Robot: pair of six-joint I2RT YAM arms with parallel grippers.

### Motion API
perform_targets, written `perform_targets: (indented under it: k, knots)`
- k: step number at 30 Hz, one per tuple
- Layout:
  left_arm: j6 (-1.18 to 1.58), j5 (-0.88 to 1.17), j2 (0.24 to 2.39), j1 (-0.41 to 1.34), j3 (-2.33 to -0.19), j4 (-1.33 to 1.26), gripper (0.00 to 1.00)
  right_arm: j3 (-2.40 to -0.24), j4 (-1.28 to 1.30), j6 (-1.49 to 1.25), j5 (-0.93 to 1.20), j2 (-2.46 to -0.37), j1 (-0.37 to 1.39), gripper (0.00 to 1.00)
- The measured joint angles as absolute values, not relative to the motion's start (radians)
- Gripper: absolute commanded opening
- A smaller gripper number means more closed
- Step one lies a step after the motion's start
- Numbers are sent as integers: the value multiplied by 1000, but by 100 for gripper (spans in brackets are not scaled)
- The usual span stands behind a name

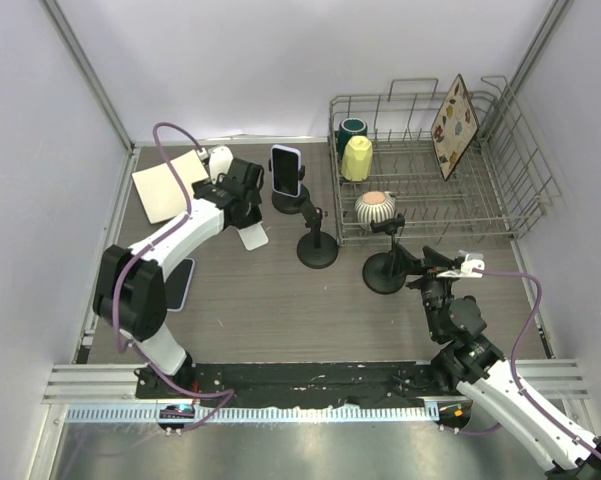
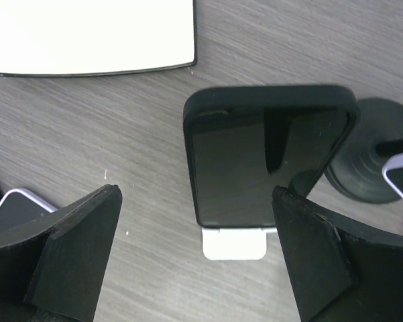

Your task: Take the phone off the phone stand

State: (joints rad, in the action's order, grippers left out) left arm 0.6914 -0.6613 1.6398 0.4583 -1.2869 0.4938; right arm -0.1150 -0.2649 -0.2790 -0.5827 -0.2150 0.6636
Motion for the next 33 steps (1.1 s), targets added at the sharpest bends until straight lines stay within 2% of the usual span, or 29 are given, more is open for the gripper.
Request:
perform_targets:
  k: [13, 26, 28, 33]
  knots:
    - [727, -717, 1691, 518, -1290, 342, 100, -112, -262, -296, -585, -208, 664, 83]
    - [750, -792, 1763, 521, -1301, 332, 100, -112, -262, -295, -584, -209, 664, 83]
    - [753, -793, 1781, 521, -1301, 333, 97, -112, -262, -295, -584, -210, 663, 83]
    - [762, -793, 1785, 521, -1303, 333, 82, -112, -262, -295, -581, -214, 663, 83]
